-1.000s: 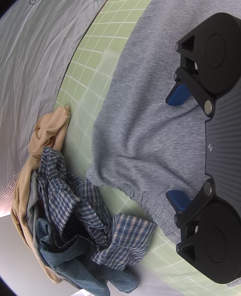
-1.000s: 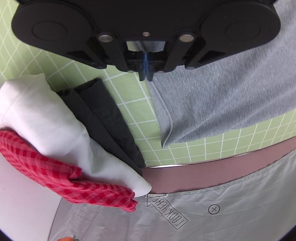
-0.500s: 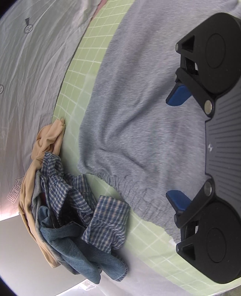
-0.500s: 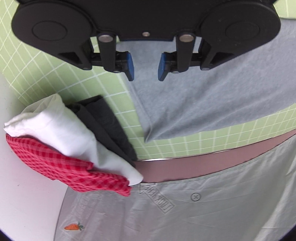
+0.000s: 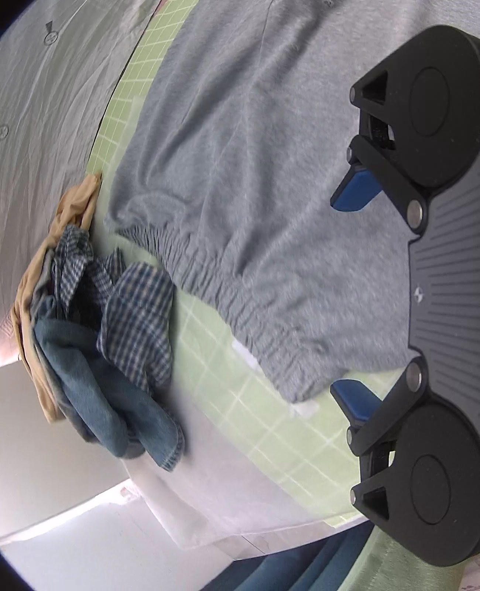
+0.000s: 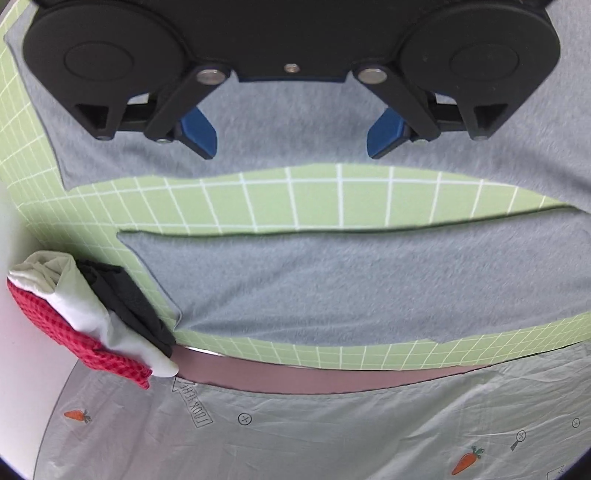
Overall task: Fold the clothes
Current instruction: 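Grasp the waistband corner with the left gripper while the right gripper releases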
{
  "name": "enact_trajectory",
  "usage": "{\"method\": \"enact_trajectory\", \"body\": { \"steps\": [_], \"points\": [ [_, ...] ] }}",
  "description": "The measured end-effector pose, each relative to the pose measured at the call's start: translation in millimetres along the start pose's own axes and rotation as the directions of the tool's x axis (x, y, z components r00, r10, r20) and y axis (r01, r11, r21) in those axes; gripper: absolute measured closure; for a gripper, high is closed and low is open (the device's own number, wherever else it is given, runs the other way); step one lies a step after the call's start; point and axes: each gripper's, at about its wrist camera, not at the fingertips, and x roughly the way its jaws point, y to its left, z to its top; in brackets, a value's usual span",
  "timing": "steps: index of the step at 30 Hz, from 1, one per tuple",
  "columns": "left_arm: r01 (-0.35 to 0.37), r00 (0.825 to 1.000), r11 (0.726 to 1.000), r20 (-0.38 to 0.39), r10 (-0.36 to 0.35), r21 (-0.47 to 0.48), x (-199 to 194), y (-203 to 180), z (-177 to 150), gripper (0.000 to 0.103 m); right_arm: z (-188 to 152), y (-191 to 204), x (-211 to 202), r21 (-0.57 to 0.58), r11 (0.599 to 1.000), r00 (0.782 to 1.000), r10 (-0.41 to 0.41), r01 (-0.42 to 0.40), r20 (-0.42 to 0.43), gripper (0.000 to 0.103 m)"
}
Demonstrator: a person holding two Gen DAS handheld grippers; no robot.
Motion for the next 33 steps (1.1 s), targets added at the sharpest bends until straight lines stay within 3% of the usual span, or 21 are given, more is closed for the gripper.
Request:
{"method": "enact_trajectory", "body": {
  "steps": [2,5,9,11,12,13,14,20,25,29,33],
  "points": [
    [0.015,1.0,0.999,-0.017,-0.015,-0.043,7.9,17.4,-2.9,0.006,-8.4,7.0,-7.7,0.04,0.999,1.0,0.009,-0.009,-0.016,0.014],
    [0.02,0.999,0.996,-0.026,-0.023,-0.087,17.1,33.3,-6.8,0.014,-19.3,16.5,-17.9,0.095,0.995,0.999,0.019,-0.015,-0.039,0.013],
    [0.072,0.997,0.989,-0.011,-0.074,-0.13,23.8,46.7,-11.6,0.036,-26.5,20.6,-31.1,0.152,0.988,0.999,0.026,-0.018,-0.047,0.013],
    [0.093,0.996,0.988,0.013,-0.092,-0.127,22.8,49.7,-12.6,0.055,-28.9,22.5,-37.3,0.172,0.985,0.998,0.027,-0.019,-0.049,0.013],
    [0.104,0.995,0.988,0.021,-0.102,-0.116,21.4,50.4,-12.5,0.077,-30.0,23.6,-40.2,0.179,0.984,0.999,0.026,-0.017,-0.048,0.013],
    [0.117,0.993,0.986,0.027,-0.114,-0.115,20.2,52.3,-11.7,0.093,-31.0,24.9,-42.3,0.184,0.983,0.999,0.022,-0.013,-0.047,0.013],
    [0.131,0.991,0.984,0.031,-0.129,-0.122,19.1,55.0,-10.6,0.097,-31.7,26.4,-43.4,0.187,0.982,0.999,0.017,-0.008,-0.05,0.013],
    [0.121,0.992,0.978,0.062,-0.112,-0.171,11.5,82.7,-8.9,0.099,-38.6,30.1,-46.4,0.207,0.978,0.998,0.02,-0.007,-0.061,0.013],
    [0.104,0.994,0.969,0.035,-0.099,-0.223,19.6,97.1,-14.4,0.099,-47.7,23.0,-47.6,0.247,0.969,0.997,0.035,-0.016,-0.07,0.013],
    [0.091,0.996,0.972,0.025,-0.087,-0.217,21.4,93.7,-14.7,0.098,-57.4,0.9,-47.6,0.3,0.954,0.998,0.028,-0.009,-0.06,0.013],
    [0.058,0.998,0.98,0.018,-0.056,-0.189,20.1,85.2,-14.2,0.098,-65.2,-38.7,-43.9,0.354,0.934,0.998,-0.031,0.049,-0.055,0.011]
  ]
}}
